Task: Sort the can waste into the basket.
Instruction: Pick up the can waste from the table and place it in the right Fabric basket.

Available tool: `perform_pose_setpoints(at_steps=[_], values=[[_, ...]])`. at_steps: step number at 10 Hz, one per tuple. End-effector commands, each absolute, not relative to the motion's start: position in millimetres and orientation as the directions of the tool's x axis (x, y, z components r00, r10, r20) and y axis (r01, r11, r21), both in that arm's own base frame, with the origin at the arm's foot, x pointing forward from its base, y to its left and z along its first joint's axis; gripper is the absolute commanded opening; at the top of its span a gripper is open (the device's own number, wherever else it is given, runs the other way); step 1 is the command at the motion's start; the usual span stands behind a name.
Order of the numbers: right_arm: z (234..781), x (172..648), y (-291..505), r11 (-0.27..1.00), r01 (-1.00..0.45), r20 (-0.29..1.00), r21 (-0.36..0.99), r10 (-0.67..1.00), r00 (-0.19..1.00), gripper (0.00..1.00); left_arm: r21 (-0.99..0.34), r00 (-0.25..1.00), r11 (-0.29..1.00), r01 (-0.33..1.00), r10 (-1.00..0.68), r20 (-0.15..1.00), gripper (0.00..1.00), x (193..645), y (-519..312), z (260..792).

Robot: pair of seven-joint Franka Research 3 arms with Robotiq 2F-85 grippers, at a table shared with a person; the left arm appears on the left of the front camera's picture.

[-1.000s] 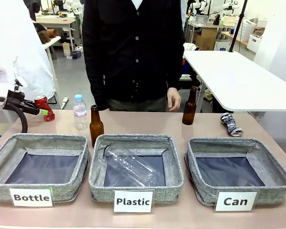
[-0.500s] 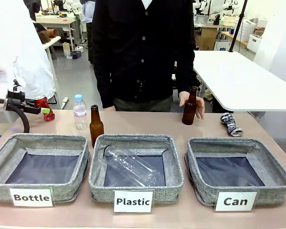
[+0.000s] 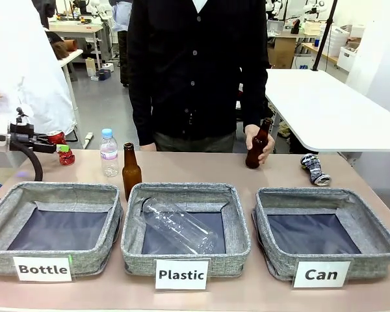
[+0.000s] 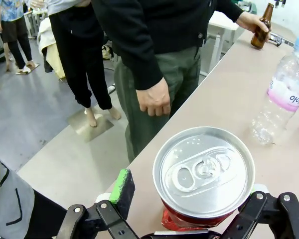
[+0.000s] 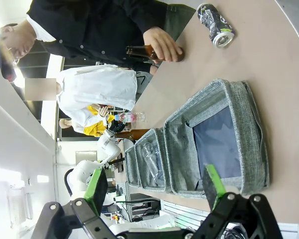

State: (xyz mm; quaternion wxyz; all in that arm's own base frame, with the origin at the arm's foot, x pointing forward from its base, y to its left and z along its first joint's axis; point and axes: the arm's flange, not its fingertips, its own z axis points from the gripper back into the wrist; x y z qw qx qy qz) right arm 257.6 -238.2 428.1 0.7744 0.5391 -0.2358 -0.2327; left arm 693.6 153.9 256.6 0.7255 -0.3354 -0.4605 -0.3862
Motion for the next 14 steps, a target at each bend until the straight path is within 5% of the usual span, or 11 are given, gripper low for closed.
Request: perform_pose_setpoints(at_steps=[1,2,3,4,6,7,9,14], values=[[428,259,-238,0.306,0.072,0.141,0.949,-0.618,0.773,1.0,-0.136,0.271,0.456,0.879,-0.245,0.931,1.0,697,158,256],[428,259,-238,0.306,0.072,0.141,0.949,-0.618,0.773,1.0,-0.141,0.281,0.457,0.878,-0.255,0.925,0.43,697,158,256],[428,259,-238,0.306,0.072,0.141,0.949,-0.618,0.773,1.0,-0.14,0.277,0.453,0.881,-0.252,0.927,0.4,696,159,256],[428,259,-238,0.306,0.072,0.141,0.949,-0.618,0.773,1.0,-0.135,0.271,0.456,0.88,-0.248,0.93,0.0,695,159,256],[428,259,-238,0.306,0.072,0.141,0.949,-0.618,0.773,1.0,-0.143,0.279,0.45,0.882,-0.252,0.927,0.0,698,159,255],[428,259,-238,0.306,0.072,0.141,0.949,-0.618,0.773,1.0,-0.142,0.278,0.45,0.882,-0.251,0.927,0.14,698,159,255],[428,259,-238,0.306,0.072,0.141,0.949,-0.618,0.773,1.0,-0.14,0.274,0.454,0.88,-0.244,0.93,0.0,696,161,256],[428,259,-238,0.306,0.072,0.141,0.949,-0.618,0.773,1.0,-0.172,0.278,0.431,0.886,-0.197,0.94,0.0,678,166,278]])
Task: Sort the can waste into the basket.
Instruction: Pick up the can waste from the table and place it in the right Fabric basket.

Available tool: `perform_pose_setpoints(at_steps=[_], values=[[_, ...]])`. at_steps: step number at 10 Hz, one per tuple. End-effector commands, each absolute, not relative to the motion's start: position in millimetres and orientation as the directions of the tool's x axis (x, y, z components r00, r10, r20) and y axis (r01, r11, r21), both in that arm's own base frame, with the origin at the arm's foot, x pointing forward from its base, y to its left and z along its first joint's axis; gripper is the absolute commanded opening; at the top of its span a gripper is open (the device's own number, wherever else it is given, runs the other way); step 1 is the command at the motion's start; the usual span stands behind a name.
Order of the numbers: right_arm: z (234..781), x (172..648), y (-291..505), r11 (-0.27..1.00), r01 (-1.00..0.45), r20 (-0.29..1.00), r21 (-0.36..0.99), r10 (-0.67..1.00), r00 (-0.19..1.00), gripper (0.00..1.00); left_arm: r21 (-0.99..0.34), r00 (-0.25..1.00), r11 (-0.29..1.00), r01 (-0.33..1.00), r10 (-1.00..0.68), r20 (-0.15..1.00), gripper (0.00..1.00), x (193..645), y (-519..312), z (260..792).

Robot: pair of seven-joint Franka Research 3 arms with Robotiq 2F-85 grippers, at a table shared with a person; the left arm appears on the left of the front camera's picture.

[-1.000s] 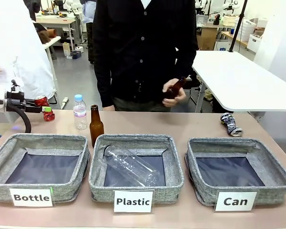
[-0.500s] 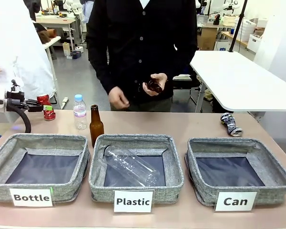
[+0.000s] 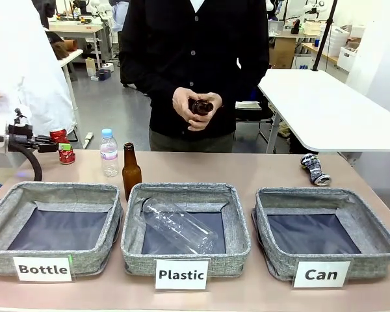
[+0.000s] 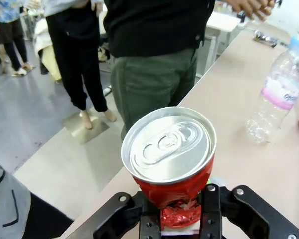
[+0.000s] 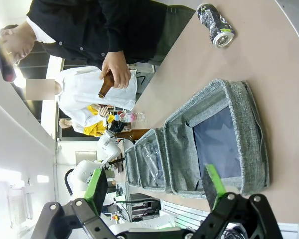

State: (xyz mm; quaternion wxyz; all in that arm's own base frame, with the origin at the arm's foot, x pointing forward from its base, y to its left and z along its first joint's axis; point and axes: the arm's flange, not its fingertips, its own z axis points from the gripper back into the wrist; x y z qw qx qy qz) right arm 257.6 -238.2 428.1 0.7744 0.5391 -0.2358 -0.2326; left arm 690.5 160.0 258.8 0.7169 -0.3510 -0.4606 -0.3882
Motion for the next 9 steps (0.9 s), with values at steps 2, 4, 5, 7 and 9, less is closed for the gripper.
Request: perform_pose_setpoints(at_steps=[2,4,5,7,9], values=[[428,259,-238,0.306,0.072,0.141,0.949,-0.618,0.773,1.0,-0.167,0.272,0.383,0.908,-0.24,0.932,0.0,618,177,345],[428,259,-238,0.306,0.072,0.141,0.949,-0.618,0.773,1.0,-0.189,0.244,0.198,0.962,-0.308,0.92,0.0,544,180,403],[428,259,-238,0.306,0.072,0.141,0.949,-0.618,0.773,1.0,-0.179,0.222,0.146,0.973,-0.369,0.903,0.0,516,177,415],[428,259,-238,0.306,0.072,0.141,0.949,-0.618,0.773,1.0,-0.159,0.165,0.05,0.986,-0.443,0.881,0.0,480,171,425],[428,259,-238,0.306,0.072,0.141,0.949,-0.618,0.773,1.0,-0.137,0.138,0.041,0.99,-0.521,0.842,0.0,475,189,438]])
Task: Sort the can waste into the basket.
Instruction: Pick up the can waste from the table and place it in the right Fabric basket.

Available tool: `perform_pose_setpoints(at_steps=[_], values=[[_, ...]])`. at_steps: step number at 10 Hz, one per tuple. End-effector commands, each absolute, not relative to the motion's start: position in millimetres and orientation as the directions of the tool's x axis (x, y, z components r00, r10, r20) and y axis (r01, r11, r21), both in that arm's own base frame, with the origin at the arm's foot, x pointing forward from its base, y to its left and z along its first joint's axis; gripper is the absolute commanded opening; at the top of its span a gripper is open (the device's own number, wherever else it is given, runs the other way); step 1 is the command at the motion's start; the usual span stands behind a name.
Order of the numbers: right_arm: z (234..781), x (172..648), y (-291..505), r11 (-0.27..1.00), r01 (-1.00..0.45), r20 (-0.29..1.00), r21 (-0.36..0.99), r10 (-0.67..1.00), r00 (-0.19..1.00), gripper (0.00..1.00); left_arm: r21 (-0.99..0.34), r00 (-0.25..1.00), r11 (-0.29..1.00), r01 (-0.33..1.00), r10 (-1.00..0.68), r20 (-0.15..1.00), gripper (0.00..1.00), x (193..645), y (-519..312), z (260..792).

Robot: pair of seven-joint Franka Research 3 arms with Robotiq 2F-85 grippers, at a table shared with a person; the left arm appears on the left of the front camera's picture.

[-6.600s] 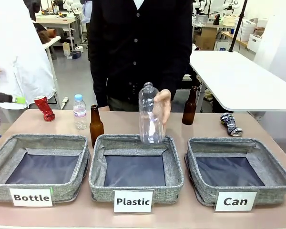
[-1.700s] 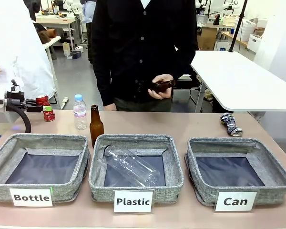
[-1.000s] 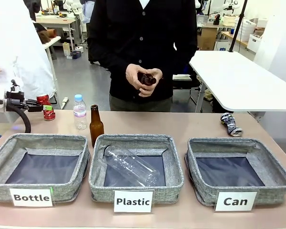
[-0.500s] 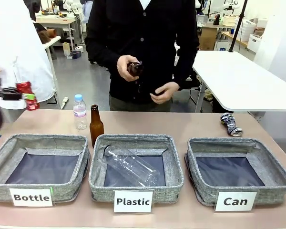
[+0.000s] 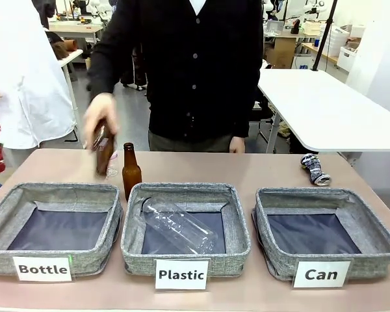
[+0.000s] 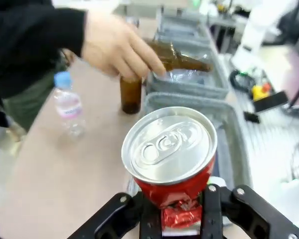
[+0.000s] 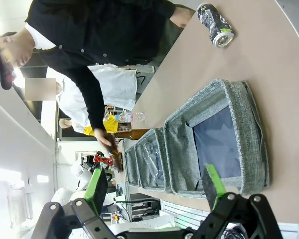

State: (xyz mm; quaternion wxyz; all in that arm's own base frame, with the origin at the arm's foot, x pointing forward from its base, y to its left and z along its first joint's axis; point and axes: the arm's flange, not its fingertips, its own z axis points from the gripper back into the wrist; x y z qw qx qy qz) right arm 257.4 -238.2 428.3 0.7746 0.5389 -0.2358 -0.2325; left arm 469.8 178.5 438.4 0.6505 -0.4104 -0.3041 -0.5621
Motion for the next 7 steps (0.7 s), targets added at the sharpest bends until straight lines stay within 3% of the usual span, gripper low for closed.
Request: perform_pose_setpoints(at_steps=[1,2,3,5,7], values=[[428,259,-238,0.306,0.072,0.141,0.949,-0.618,0.773,1.0,-0.148,0.146,0.038,0.988,-0.534,0.833,0.0,477,221,454],[428,259,-238,0.306,0.072,0.141,0.949,-0.618,0.773,1.0,-0.131,0.13,0.038,0.991,-0.561,0.818,0.0,473,253,470],[428,259,-238,0.306,0.072,0.141,0.949,-0.618,0.773,1.0,-0.108,0.156,0.117,0.987,-0.566,0.809,0.0,460,288,480],[428,259,-238,0.306,0.072,0.141,0.949,-0.618,0.773,1.0,-0.056,0.174,0.245,0.968,-0.492,0.853,0.0,421,354,484],[428,259,-238,0.306,0.072,0.141,0.949,-0.618,0.773,1.0,-0.025,0.141,0.287,0.957,-0.393,0.909,0.0,406,386,473]])
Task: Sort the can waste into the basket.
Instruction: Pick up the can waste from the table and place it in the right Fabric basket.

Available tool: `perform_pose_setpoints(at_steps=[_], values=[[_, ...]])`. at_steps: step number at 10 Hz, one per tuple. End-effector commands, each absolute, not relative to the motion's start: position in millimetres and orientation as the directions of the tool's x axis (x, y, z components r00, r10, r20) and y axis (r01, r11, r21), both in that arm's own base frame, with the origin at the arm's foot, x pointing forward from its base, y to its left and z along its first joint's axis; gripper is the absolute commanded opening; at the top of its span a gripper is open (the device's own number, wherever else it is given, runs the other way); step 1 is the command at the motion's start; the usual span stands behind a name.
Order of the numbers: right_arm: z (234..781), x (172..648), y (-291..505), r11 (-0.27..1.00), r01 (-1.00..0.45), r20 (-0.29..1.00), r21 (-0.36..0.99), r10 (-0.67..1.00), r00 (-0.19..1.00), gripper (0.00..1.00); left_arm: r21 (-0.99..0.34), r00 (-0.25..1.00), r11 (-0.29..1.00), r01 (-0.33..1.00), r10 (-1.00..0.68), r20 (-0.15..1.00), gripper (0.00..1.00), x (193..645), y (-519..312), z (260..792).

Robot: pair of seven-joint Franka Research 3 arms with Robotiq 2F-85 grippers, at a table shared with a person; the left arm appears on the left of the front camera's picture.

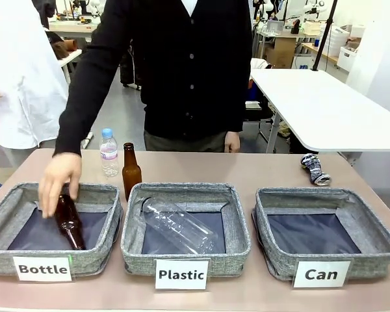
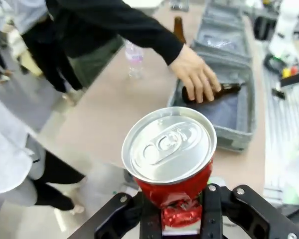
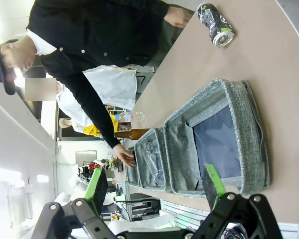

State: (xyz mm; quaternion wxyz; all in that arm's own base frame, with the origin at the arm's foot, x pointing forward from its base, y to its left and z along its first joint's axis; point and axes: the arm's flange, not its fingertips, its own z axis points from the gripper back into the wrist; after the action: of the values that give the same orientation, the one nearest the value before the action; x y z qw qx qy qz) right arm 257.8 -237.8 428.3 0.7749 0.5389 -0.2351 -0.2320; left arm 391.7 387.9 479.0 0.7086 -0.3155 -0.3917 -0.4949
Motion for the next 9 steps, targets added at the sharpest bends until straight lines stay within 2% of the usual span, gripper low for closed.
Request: perform_pose_setpoints(at_steps=[1,5,8,9], values=[[428,259,-238,0.306,0.072,0.141,0.949,-0.618,0.773,1.0,-0.057,0.161,0.299,0.953,-0.334,0.929,0.0,409,395,469],[428,259,-238,0.306,0.072,0.141,0.949,-0.618,0.773,1.0,-0.146,0.223,0.279,0.949,-0.266,0.938,0.0,445,377,480],[428,259,-238,0.306,0.072,0.141,0.949,-0.618,0.773,1.0,-0.239,0.276,0.153,0.959,-0.309,0.91,0.0,485,264,503],[428,259,-238,0.306,0.072,0.141,0.949,-0.618,0.773,1.0,-0.259,0.257,0.049,0.965,-0.381,0.888,0.0,486,221,505]])
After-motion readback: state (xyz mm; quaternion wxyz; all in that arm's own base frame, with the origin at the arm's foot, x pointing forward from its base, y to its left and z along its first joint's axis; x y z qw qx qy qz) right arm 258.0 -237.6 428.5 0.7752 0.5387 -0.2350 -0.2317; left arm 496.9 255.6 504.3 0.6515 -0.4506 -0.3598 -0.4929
